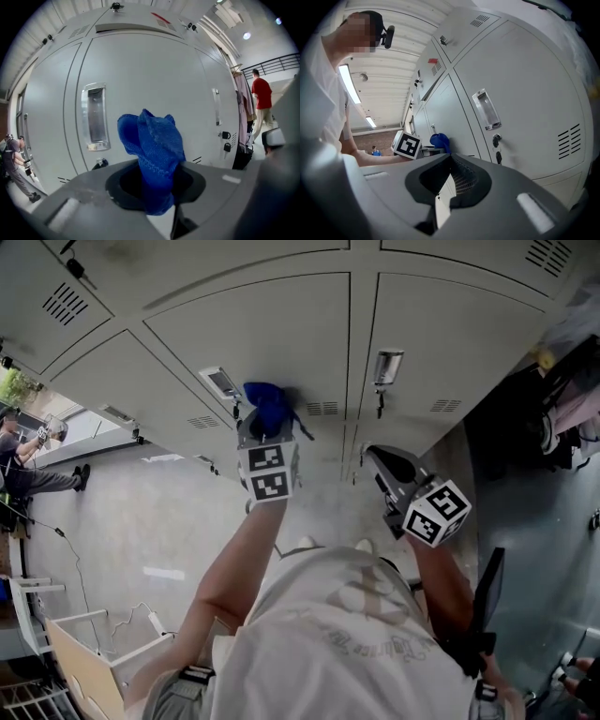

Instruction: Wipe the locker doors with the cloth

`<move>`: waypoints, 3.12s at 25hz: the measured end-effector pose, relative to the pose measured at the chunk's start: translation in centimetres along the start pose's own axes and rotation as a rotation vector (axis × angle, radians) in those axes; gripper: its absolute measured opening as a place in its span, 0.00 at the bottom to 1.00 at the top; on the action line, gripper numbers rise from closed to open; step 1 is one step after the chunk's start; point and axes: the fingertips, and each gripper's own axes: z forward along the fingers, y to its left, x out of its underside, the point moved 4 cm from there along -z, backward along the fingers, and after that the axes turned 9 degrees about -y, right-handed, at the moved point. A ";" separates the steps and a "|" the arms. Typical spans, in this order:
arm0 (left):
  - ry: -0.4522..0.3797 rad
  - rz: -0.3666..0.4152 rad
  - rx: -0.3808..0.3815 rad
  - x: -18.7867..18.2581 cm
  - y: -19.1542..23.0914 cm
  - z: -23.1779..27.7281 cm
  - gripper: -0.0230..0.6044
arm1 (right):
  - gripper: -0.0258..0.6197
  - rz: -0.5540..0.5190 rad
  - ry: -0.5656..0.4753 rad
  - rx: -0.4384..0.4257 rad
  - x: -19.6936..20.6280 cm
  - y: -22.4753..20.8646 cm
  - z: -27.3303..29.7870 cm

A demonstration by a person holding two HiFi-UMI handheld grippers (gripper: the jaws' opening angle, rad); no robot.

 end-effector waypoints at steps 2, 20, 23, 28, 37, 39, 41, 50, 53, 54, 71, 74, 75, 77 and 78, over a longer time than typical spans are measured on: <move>-0.006 0.003 0.021 -0.4 -1.1 0.4 0.22 | 0.05 -0.004 -0.002 0.011 -0.3 -0.5 -0.6; -0.022 0.029 0.175 -1.3 -7.6 2.5 0.22 | 0.05 -0.015 -0.009 0.013 -1.2 -2.5 -1.9; -0.023 0.029 0.212 -1.5 -8.6 2.7 0.22 | 0.05 -0.011 -0.008 0.018 -1.3 -2.5 -2.0; -0.022 0.027 0.310 -1.8 -10.6 3.3 0.22 | 0.05 -0.011 -0.004 0.021 -1.3 -2.7 -2.3; 0.034 0.025 0.456 -0.7 -14.3 3.0 0.22 | 0.05 -0.013 -0.003 0.022 -1.3 -2.4 -2.4; 0.074 0.002 0.480 0.3 -14.8 3.3 0.22 | 0.05 -0.006 -0.003 0.025 -1.2 -2.4 -2.5; 0.104 -0.029 0.470 1.1 -14.5 3.7 0.22 | 0.05 -0.002 -0.002 0.025 -1.1 -2.4 -2.5; 0.095 -0.122 0.407 1.5 -12.3 4.6 0.22 | 0.05 0.000 0.000 0.032 -0.9 -2.0 -2.7; 0.095 -0.146 0.394 1.7 -11.6 4.3 0.22 | 0.05 -0.010 -0.003 0.043 -0.8 -1.9 -2.7; 0.095 -0.151 0.393 1.6 -11.1 4.2 0.22 | 0.05 -0.015 -0.004 0.047 -0.7 -1.9 -2.6; 0.153 -0.224 0.229 2.5 -4.1 3.5 0.22 | 0.05 -0.021 0.039 -0.013 0.8 -0.6 2.0; 0.160 -0.222 0.211 2.8 -3.6 3.0 0.22 | 0.05 -0.019 0.045 -0.023 0.9 -0.2 2.2; 0.163 -0.221 0.203 2.9 -3.4 2.8 0.22 | 0.05 -0.019 0.047 -0.025 1.0 -0.1 2.3; 0.170 -0.221 0.187 3.2 -2.6 2.6 0.22 | 0.05 -0.019 0.047 -0.029 0.9 0.0 2.5; 0.173 -0.218 0.178 3.4 -2.1 2.6 0.22 | 0.05 -0.019 0.047 -0.030 0.9 0.0 2.6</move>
